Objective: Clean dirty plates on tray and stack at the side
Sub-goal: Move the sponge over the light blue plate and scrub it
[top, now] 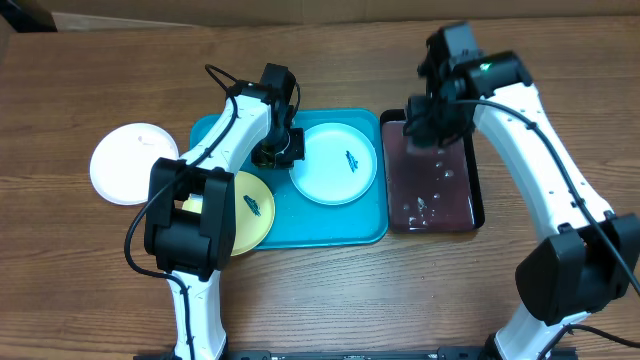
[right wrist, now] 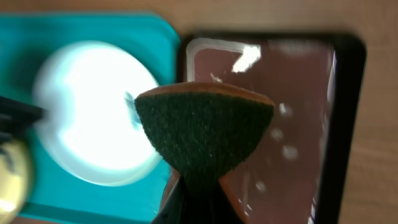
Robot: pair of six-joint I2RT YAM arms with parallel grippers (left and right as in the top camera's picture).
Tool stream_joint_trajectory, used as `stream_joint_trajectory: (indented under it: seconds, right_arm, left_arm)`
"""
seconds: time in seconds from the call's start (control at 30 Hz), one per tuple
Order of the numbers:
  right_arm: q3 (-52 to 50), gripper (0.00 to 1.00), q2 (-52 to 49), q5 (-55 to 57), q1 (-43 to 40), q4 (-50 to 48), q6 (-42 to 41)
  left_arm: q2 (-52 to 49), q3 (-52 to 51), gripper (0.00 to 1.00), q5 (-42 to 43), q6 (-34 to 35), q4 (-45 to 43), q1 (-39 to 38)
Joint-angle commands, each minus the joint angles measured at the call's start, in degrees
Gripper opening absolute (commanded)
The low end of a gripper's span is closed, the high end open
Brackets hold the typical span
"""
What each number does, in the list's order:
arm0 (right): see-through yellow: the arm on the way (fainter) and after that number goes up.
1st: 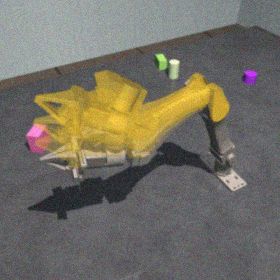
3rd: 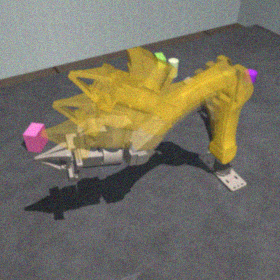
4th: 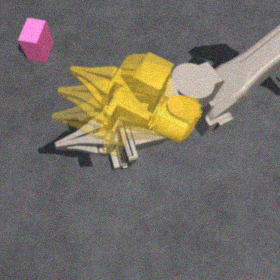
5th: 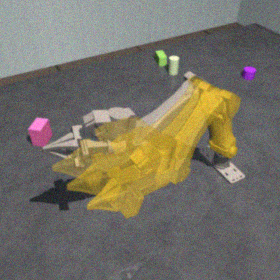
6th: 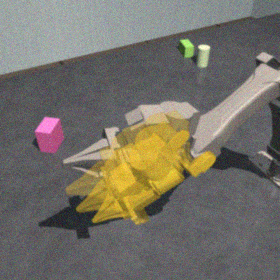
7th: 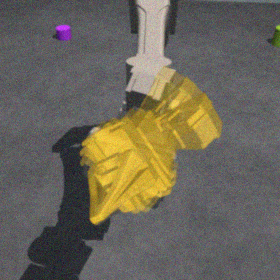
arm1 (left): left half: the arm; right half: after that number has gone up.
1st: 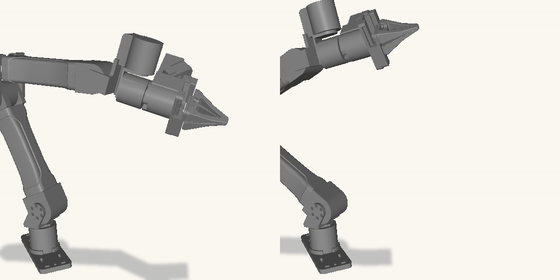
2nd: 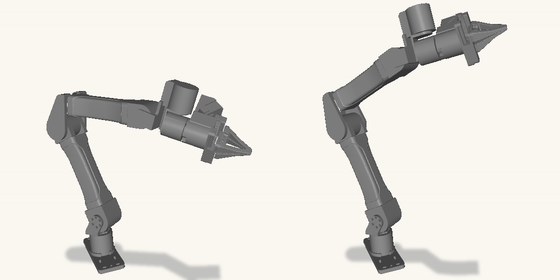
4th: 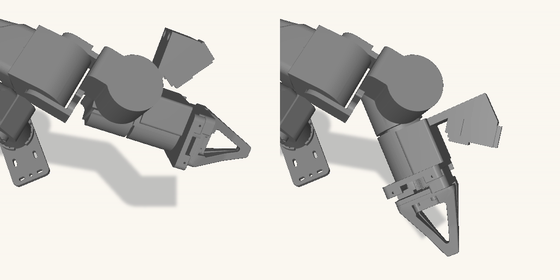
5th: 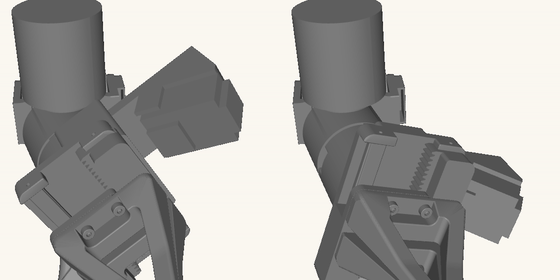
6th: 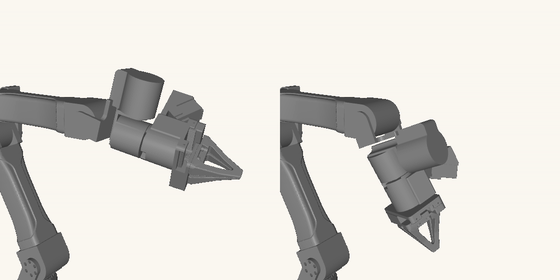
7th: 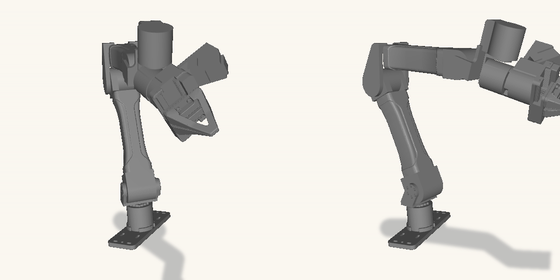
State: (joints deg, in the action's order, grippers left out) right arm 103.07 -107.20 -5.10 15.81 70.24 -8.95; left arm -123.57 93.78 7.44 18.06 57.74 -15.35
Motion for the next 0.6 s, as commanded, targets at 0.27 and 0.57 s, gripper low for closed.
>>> stream_joint_trajectory:
  seconds: [0.27,0.57]
  right_arm:
    - [0.6,0.04,-0.8,-3.6,11.8,-8.3,-0.1]
    - [0.4,0.04,-9.7,19.1,19.3,-8.5,-0.3]
  left_arm:
    - [-0.9,-0.2,0.04,-0.4,0.1,1.0,0.0]
    - [-0.9,-0.2,0.04,-0.4,0.1,1.0,0.0]
